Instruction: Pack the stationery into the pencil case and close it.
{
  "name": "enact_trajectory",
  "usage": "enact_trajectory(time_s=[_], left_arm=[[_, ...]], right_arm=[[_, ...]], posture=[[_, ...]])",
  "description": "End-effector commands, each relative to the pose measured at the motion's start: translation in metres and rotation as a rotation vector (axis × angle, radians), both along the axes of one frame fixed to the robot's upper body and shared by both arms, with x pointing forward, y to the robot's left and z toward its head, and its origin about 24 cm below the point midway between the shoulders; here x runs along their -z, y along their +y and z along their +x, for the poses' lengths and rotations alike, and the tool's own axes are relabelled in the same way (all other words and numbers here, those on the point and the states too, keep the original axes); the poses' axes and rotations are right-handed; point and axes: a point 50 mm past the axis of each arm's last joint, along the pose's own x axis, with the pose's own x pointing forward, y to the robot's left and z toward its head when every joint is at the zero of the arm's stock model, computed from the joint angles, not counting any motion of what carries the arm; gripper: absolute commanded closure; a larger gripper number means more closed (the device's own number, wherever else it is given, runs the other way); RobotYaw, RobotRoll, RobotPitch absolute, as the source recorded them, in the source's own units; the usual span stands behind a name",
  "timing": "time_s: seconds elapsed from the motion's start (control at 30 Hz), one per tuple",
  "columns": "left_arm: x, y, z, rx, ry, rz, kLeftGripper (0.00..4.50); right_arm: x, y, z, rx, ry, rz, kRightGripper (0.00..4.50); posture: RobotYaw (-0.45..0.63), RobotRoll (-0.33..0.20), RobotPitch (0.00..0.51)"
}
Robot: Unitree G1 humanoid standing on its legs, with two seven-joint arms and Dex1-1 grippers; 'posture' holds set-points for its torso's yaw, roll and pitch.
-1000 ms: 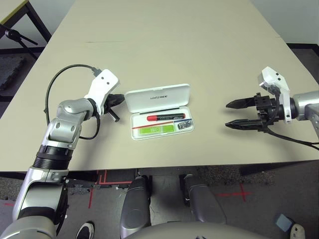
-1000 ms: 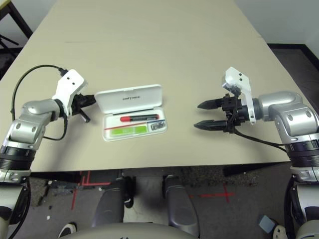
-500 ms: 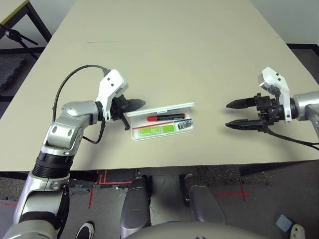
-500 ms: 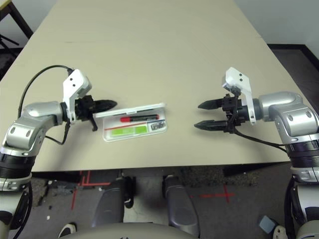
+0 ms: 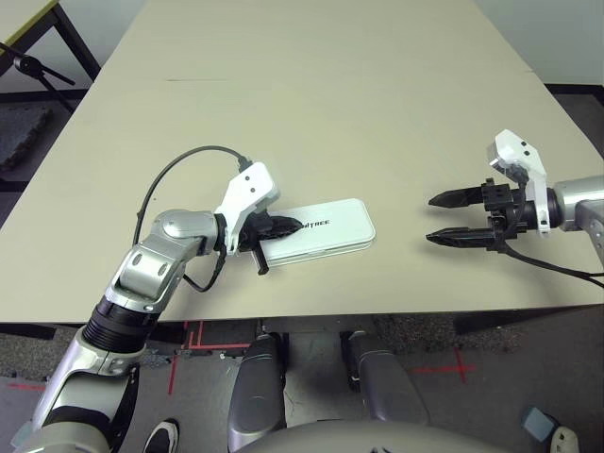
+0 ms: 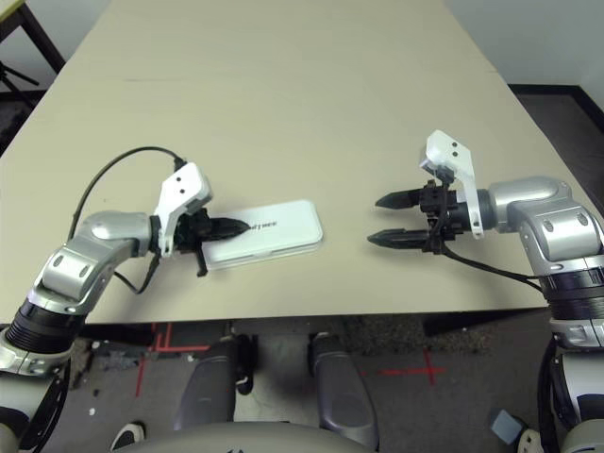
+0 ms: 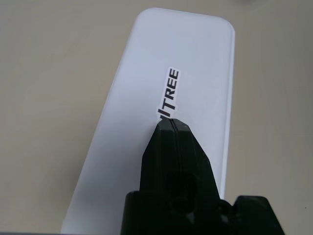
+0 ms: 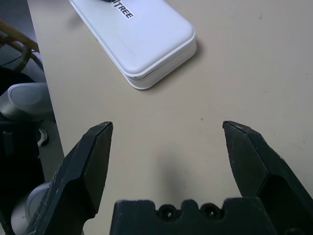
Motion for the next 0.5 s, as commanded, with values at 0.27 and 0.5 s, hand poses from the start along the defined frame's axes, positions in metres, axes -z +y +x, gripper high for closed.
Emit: enact_trajectory(time_s=[0.27, 0.5], left_arm=[[0.028, 0.010, -0.025, 0.115, 0.168, 0.130, 4.47], [0.014, 0.017, -0.002, -0.042, 0.020, 0.021, 3.90]], right_arm=[[0.007, 0.003, 0.000, 0.001, -0.007, 0.002, 0.00], [0.004, 0.006, 0.010, 0.055, -0.092, 0.054, 0.00]], posture=[[-0.05, 0.000, 0.169], [-0.05, 0.000, 0.168]])
